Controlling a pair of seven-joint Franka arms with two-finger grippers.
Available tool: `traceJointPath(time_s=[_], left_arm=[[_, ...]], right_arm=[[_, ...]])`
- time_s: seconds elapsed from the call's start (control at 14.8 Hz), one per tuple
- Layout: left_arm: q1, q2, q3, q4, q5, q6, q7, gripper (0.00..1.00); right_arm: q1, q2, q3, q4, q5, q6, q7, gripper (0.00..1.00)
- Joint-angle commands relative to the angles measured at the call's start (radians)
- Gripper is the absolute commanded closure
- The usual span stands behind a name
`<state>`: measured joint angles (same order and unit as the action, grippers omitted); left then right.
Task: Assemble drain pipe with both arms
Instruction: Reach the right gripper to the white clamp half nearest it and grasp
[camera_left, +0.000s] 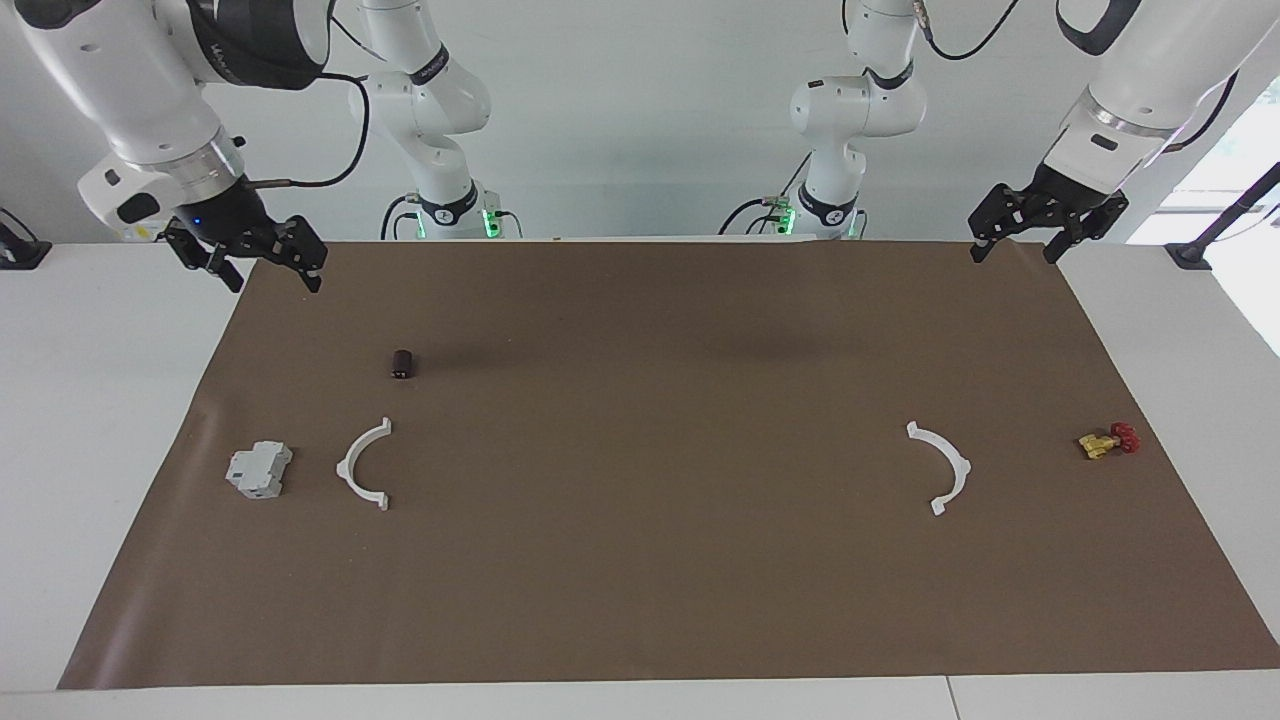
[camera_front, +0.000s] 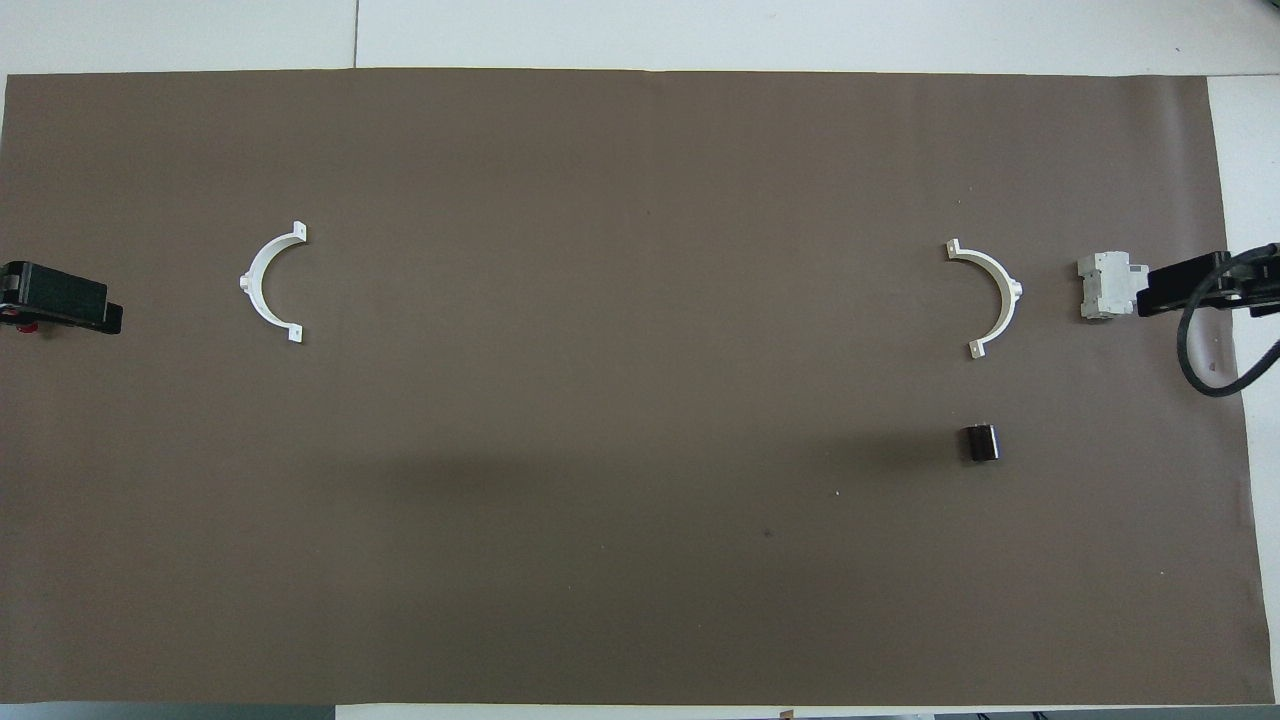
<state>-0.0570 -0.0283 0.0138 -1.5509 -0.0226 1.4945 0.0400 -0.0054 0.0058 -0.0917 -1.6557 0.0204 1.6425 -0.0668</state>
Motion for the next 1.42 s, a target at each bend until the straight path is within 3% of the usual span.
traceJointPath(time_s=[0.0,0.2,0.41,0.88,1.01,1.15,1.35], left_arm=[[0.003,-0.009,0.001,-0.005,-0.010,-0.014,-0.008,0.00],[0.003,-0.009,0.003,-0.006,-0.010,-0.014,-0.008,0.00],[0.003,-0.007,0.002,-0.005,-0.010,-0.014,-0.008,0.00],[0.003,-0.009,0.002,-0.005,-0.010,-0.014,-0.008,0.00],[0.003,-0.009,0.002,-0.005,-0.010,-0.014,-0.008,0.00],[0.003,-0.009,0.001,-0.005,-0.010,-0.014,-0.008,0.00],[0.003,-0.009,0.001,-0.005,-0.010,-0.014,-0.008,0.00]], right_arm=[[-0.015,0.112,0.003,-0.007,0.045,0.123,-0.034,0.00],[-0.007,0.174,0.003,-0.099,0.039,0.313,-0.105,0.00],[-0.010,0.160,0.003,-0.258,0.041,0.503,-0.174,0.00],[-0.034,0.313,0.003,-0.279,0.049,0.675,-0.309,0.02],[-0.039,0.341,0.003,-0.279,0.052,0.698,-0.327,0.09],[-0.038,0.356,0.004,-0.279,0.053,0.712,-0.335,0.22],[-0.036,0.379,0.004,-0.279,0.055,0.754,-0.335,0.27]])
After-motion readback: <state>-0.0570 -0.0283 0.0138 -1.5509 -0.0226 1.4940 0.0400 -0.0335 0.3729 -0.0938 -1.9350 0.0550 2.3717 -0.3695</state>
